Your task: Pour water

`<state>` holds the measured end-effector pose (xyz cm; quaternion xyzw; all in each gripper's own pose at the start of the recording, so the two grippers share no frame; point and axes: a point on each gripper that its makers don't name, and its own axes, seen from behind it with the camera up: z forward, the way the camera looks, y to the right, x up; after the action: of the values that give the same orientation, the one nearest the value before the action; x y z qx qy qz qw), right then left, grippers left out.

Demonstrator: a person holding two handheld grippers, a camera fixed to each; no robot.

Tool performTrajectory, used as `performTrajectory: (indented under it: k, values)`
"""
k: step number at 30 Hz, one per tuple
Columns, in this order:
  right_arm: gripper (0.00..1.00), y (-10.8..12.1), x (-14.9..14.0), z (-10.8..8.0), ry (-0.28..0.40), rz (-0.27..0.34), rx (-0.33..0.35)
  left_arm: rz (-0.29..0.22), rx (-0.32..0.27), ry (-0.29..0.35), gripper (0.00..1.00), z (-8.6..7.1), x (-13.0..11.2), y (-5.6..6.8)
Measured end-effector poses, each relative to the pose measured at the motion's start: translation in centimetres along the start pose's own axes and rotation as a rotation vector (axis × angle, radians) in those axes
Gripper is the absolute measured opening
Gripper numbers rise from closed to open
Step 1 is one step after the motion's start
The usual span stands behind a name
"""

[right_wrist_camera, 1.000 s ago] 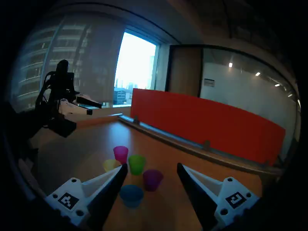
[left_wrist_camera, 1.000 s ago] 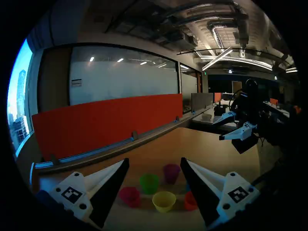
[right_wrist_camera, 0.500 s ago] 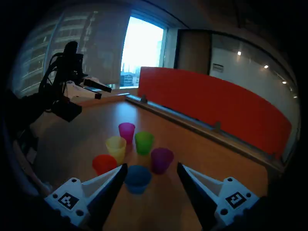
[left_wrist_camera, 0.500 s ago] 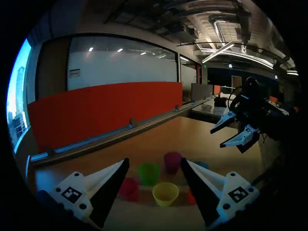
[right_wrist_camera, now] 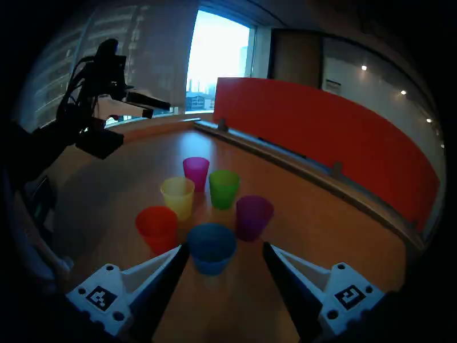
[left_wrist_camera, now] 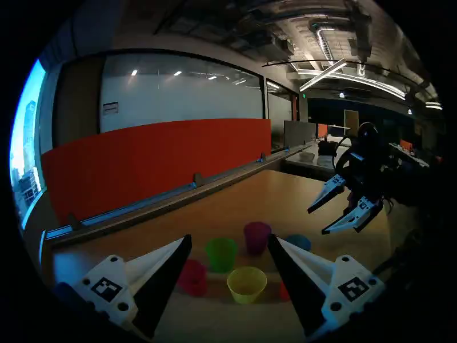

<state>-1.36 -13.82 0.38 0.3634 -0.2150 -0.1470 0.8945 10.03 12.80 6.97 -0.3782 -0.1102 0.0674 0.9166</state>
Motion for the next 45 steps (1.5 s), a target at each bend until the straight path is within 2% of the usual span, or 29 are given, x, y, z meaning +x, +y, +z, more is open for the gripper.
performTrajectory:
  k: [14, 31, 38, 45]
  values:
    - [1.0, -1.1, -3.5, 3.7, -0.074, -0.004, 0.034, 0.008, 0.015, -0.002, 0.99, -0.2, -0.4, -0.4]
    - [1.0, -1.5, -3.9, 7.4, -0.083, -0.002, 0.049, 0.028, 0.012, -0.018, 0.99, -0.3, -1.1, 0.0]
    - [0.99, -1.4, -3.9, 8.2, -0.078, 0.009, 0.048, 0.033, 0.016, -0.021, 0.99, -0.3, -1.3, 0.0]
    - [0.92, -1.4, -4.0, 8.3, -0.077, 0.021, 0.044, 0.032, 0.016, -0.022, 0.99, -0.3, -1.4, -0.1]
